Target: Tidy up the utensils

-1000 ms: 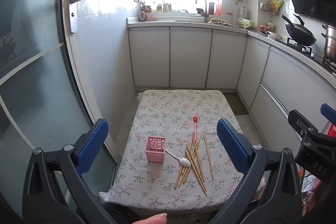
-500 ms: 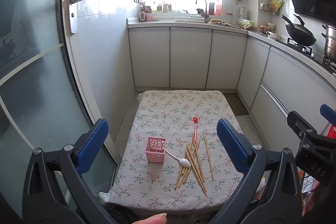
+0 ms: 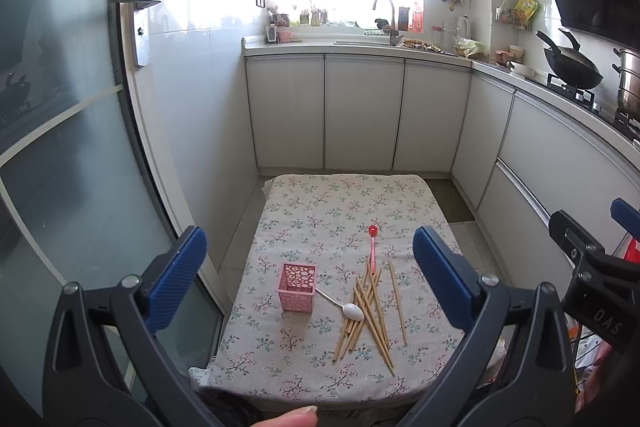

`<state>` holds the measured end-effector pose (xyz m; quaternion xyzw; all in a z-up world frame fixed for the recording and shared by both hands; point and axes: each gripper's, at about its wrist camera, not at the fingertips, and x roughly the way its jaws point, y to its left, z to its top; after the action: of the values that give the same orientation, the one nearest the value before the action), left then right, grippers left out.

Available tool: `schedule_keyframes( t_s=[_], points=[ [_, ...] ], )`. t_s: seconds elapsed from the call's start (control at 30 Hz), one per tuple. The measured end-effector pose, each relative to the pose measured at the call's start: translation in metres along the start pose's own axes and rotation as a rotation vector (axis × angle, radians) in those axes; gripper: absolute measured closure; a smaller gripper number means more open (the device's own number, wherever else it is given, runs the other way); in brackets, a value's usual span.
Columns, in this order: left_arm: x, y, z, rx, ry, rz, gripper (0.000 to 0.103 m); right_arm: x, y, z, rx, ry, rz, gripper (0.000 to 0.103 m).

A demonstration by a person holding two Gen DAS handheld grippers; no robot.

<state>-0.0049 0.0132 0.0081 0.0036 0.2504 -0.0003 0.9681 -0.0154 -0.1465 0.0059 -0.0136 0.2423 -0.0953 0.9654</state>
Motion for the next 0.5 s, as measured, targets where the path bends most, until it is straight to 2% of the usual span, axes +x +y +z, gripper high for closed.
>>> schedule_keyframes(
  t_s=[0.5],
  points=[
    [-0.0003,0.0012,0.0016,0.002,-0.004,-0.002,0.0,-0.0036,-0.0047,-0.0013,0.008,-0.01,-0.002,0.0]
  ],
)
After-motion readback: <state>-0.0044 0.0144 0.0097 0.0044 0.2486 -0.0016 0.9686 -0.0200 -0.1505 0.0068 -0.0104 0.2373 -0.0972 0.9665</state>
